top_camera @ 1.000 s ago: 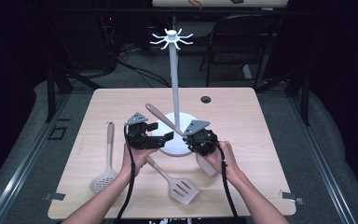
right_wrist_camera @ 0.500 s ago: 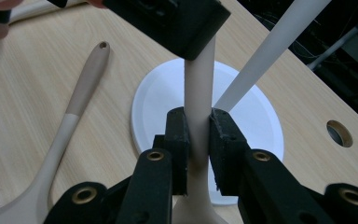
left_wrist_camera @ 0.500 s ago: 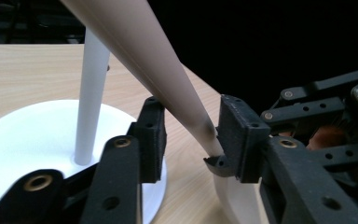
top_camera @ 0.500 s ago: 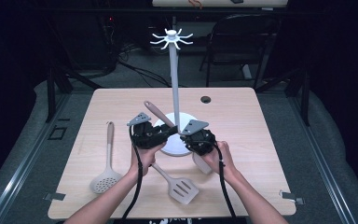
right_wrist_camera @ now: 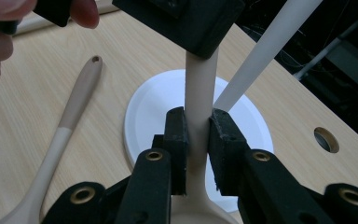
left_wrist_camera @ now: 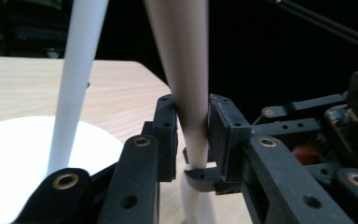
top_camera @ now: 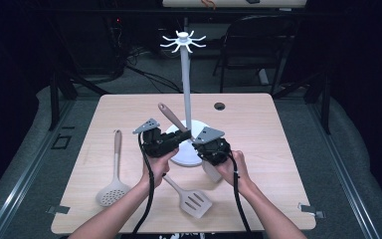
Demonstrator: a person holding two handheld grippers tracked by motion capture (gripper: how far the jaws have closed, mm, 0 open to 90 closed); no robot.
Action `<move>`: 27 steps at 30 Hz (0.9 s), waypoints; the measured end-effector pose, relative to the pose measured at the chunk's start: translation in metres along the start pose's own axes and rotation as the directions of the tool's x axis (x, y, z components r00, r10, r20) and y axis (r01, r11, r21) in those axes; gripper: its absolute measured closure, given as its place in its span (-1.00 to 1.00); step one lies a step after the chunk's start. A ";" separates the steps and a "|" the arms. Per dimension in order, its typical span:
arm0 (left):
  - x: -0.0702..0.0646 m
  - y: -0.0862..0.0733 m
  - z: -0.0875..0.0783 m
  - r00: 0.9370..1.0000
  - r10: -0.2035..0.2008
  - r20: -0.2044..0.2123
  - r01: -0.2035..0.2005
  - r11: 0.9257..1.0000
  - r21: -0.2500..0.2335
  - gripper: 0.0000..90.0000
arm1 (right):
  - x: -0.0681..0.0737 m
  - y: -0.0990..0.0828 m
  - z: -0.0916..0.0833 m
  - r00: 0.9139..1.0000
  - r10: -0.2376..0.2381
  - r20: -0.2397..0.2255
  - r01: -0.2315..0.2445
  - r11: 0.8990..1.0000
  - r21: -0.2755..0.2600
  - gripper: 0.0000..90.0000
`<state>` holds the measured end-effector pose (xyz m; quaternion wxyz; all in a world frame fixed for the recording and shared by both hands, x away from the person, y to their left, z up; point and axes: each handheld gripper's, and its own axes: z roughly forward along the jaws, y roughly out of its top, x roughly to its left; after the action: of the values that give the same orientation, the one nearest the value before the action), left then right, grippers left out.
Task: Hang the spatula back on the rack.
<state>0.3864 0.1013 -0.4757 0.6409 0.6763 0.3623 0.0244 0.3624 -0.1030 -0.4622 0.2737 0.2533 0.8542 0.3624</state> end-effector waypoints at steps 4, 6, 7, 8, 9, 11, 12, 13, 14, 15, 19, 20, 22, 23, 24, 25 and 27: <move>-0.005 0.004 -0.001 0.999 0.039 0.016 -0.039 0.999 -0.010 0.70 | 0.001 0.001 -0.002 1.000 0.011 -0.004 -0.011 1.000 -0.023 0.73; -0.005 0.005 -0.003 0.999 0.037 0.028 -0.037 0.999 -0.016 0.70 | 0.001 0.002 -0.004 1.000 0.009 -0.002 -0.009 0.999 -0.032 0.73; -0.004 0.006 -0.003 0.999 0.035 0.037 -0.034 0.999 -0.016 0.70 | 0.001 0.003 -0.005 1.000 0.009 -0.002 -0.009 0.999 -0.035 0.73; -0.004 0.007 -0.004 0.999 0.034 0.038 -0.033 0.999 -0.018 0.70 | 0.001 0.003 -0.006 1.000 0.010 -0.005 -0.010 0.999 -0.040 0.72; -0.003 0.008 -0.004 0.999 0.033 0.041 -0.033 0.999 -0.012 0.71 | 0.001 0.004 -0.006 1.000 0.013 -0.007 -0.014 0.999 -0.045 0.72; -0.004 0.009 -0.004 0.998 0.039 0.046 -0.039 0.999 -0.008 0.71 | 0.000 0.004 -0.007 1.000 0.020 -0.018 -0.020 0.999 -0.046 0.71; -0.004 0.009 -0.004 0.998 0.046 0.047 -0.046 0.999 -0.003 0.71 | 0.000 0.004 -0.007 1.000 0.019 -0.020 -0.020 0.999 -0.045 0.71; -0.004 0.010 -0.003 0.998 0.053 0.046 -0.054 0.998 0.012 0.71 | -0.001 0.004 -0.007 1.000 0.018 -0.021 -0.019 0.999 -0.044 0.70; -0.004 0.010 -0.003 0.997 0.060 0.044 -0.061 0.998 0.016 0.71 | -0.002 0.004 -0.007 0.999 0.021 -0.025 -0.022 0.999 -0.039 0.65; -0.004 0.010 -0.003 0.997 0.065 0.043 -0.066 0.998 0.021 0.71 | -0.004 0.003 -0.008 0.999 0.031 -0.036 -0.033 0.999 -0.044 0.59; -0.001 0.013 -0.005 0.996 0.077 0.038 -0.078 0.997 0.030 0.72 | -0.014 -0.001 -0.014 0.995 0.068 -0.071 -0.071 0.997 -0.042 0.35; 0.000 0.014 -0.006 0.996 0.077 0.044 -0.078 0.997 0.029 0.72 | -0.016 -0.002 -0.016 0.994 0.074 -0.077 -0.078 0.996 -0.042 0.27; 0.000 0.016 -0.007 0.996 0.079 0.047 -0.081 0.996 0.035 0.72 | -0.021 -0.005 -0.020 0.990 0.089 -0.107 -0.093 0.995 -0.038 0.14; 0.000 0.016 -0.007 0.996 0.080 0.050 -0.081 0.996 0.034 0.72 | -0.023 -0.006 -0.022 0.989 0.096 -0.111 -0.101 0.994 -0.039 0.09; 0.000 0.017 -0.007 0.995 0.086 0.054 -0.088 0.995 0.037 0.72 | -0.025 -0.008 -0.023 0.988 0.099 -0.120 -0.104 0.994 -0.035 0.05; -0.001 0.019 -0.007 0.994 0.092 0.054 -0.094 0.995 0.041 0.72 | -0.026 -0.009 -0.025 0.987 0.104 -0.122 -0.108 0.994 -0.031 0.02; -0.002 0.021 -0.008 0.993 0.108 0.058 -0.110 0.993 0.048 0.72 | -0.029 -0.013 -0.028 0.986 0.106 -0.128 -0.110 0.994 -0.024 -0.07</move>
<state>0.3904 0.1086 -0.4547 0.6309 0.7116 0.3074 0.0314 0.3619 -0.1430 -0.4471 0.2031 0.2714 0.8491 0.4052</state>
